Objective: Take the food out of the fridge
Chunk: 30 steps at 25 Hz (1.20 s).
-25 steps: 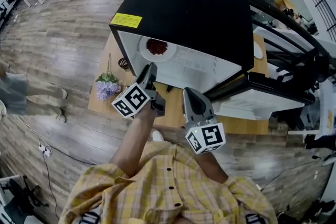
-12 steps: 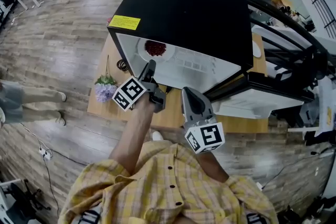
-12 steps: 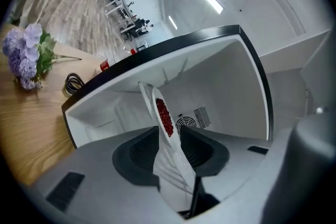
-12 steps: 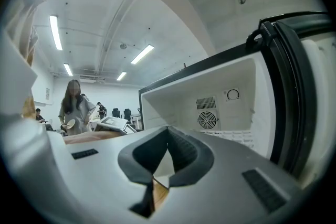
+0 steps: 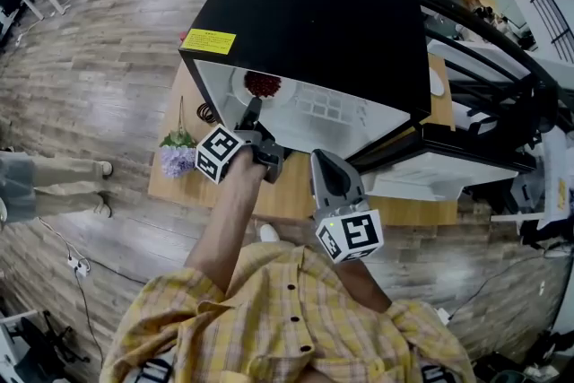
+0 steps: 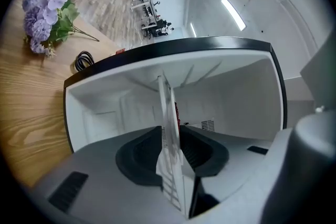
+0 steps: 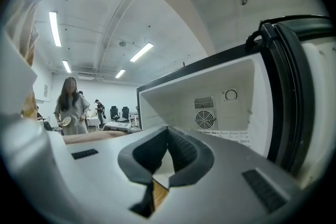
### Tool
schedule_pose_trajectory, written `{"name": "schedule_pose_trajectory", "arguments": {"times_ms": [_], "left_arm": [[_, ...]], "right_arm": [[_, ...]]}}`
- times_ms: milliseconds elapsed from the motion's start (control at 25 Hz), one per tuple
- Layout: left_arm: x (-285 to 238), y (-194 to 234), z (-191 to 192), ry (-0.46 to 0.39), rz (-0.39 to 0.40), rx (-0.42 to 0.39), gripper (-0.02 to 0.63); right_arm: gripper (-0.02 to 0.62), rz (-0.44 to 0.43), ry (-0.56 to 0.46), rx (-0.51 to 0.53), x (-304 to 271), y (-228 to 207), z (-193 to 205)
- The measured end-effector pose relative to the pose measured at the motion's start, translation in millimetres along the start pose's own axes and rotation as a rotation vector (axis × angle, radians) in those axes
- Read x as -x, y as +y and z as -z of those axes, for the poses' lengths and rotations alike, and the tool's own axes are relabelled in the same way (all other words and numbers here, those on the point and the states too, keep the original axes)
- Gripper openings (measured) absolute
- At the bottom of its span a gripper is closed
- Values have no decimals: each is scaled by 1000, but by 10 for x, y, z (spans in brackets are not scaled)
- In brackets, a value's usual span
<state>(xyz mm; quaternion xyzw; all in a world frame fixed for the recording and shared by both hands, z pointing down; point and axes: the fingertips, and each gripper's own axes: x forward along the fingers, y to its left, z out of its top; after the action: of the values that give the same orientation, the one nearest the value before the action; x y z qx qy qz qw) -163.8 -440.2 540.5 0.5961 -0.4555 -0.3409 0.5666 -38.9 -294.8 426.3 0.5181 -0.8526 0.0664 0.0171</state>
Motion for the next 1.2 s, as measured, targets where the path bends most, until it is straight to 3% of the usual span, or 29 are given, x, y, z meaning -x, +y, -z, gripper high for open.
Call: {"name": "schedule_pose_trajectory", "arguments": {"times_ms": [160, 320, 640, 1200], "left_arm": [[-26, -39, -24, -17, 38, 78, 60], [-6, -56, -11, -11, 30, 82, 21], [145, -138, 93, -23, 32, 86, 17], [659, -423, 252, -65, 77, 106, 17]], "right_arm": [[6, 3, -9, -1, 29, -15, 2], [6, 13, -10, -2, 77, -34, -3], [6, 18, -20, 1, 209, -94, -43], [7, -54, -36, 9, 375, 56, -100]]}}
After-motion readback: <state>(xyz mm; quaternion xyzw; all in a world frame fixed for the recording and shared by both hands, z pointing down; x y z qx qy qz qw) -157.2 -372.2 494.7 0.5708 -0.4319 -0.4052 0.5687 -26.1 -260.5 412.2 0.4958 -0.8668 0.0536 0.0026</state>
